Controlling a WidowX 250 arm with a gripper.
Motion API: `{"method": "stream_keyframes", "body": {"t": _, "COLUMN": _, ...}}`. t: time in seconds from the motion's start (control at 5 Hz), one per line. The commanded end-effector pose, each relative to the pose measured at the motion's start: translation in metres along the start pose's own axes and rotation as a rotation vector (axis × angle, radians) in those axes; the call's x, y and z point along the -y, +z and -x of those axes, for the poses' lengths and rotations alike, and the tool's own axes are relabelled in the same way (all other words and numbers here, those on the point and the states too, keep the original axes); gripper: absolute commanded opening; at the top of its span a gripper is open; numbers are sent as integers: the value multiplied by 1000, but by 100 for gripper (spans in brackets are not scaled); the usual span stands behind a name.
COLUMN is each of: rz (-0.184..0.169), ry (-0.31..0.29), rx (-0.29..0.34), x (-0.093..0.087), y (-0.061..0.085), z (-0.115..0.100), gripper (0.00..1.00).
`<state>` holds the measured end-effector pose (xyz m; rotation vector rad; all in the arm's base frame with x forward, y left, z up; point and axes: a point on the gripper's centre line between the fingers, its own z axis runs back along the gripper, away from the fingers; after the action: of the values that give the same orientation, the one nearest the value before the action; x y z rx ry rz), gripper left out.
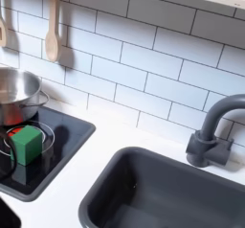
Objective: Reach green block
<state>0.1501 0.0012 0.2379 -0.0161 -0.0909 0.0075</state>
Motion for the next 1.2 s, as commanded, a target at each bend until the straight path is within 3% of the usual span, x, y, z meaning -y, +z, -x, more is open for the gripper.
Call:
{"method": "stream_keyframes", "body": {"t": 0.0, "rz": -19, "ry": -5, "rx": 14, "x": -24, "y": -4, "z": -28, "gripper": 100}}
{"method": "stream_keyframes", "body": {"t": 0.4, "rz": -26, "ry": -16, "rx": 45, "x": -37, "y": -5, "z": -57, "gripper": 100}}
{"method": "stream_keyframes", "body": {"t": 0.8, "rz": -26, "ry": -47, "rx": 49, "x": -42, "y": -13, "z": -85, "gripper": 100}}
{"method": "stream_keyframes", "body": {"t": 1.0, "rz": -29, "ry": -32, "rx": 46, "x": -45, "y": -20, "z": -96, "gripper": 100}}
